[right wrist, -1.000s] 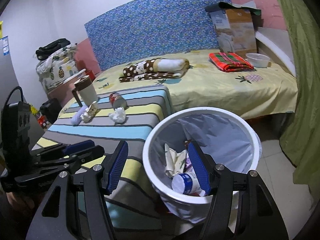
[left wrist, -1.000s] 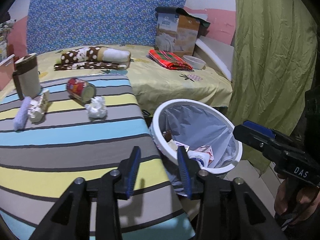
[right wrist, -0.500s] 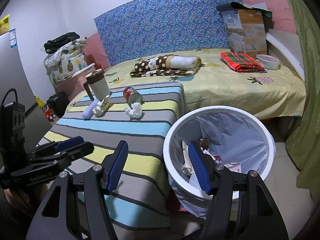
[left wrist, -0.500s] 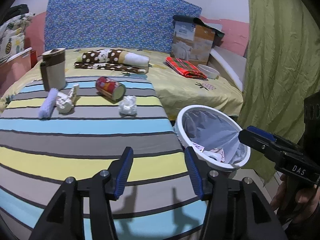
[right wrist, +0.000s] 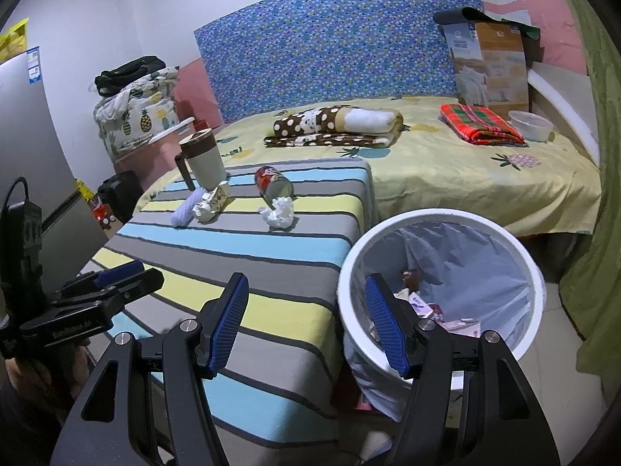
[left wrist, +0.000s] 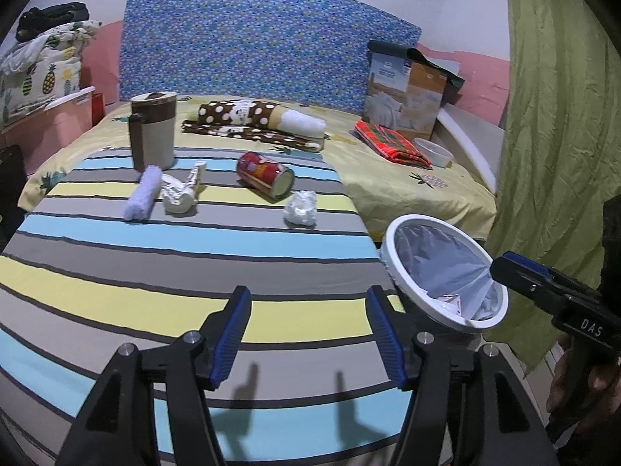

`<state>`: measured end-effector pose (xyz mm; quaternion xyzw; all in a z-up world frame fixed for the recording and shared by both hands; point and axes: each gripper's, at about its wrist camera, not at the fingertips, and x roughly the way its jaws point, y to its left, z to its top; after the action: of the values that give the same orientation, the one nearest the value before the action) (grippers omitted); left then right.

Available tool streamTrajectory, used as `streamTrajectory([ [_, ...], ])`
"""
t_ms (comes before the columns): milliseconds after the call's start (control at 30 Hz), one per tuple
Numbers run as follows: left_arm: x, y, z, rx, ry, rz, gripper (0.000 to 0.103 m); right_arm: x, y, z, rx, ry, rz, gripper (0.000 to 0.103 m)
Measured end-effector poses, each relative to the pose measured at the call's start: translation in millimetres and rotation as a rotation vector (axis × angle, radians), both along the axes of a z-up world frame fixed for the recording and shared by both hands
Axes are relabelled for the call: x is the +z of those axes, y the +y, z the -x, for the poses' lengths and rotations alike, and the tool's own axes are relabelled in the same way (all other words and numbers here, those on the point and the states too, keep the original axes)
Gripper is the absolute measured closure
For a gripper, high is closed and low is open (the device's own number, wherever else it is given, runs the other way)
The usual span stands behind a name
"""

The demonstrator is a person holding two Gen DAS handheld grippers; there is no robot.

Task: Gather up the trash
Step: 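Withdraw both open tools from the bin back toward the bed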

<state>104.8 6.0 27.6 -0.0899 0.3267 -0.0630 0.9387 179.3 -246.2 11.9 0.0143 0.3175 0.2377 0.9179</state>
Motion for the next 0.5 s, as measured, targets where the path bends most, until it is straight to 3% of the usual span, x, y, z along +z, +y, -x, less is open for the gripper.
streamTrajectory([
  [500,0,19,2,0.042,0.001,-0.007,0.039,2,18,-8,0.032,-0.003,0.017,0.039],
])
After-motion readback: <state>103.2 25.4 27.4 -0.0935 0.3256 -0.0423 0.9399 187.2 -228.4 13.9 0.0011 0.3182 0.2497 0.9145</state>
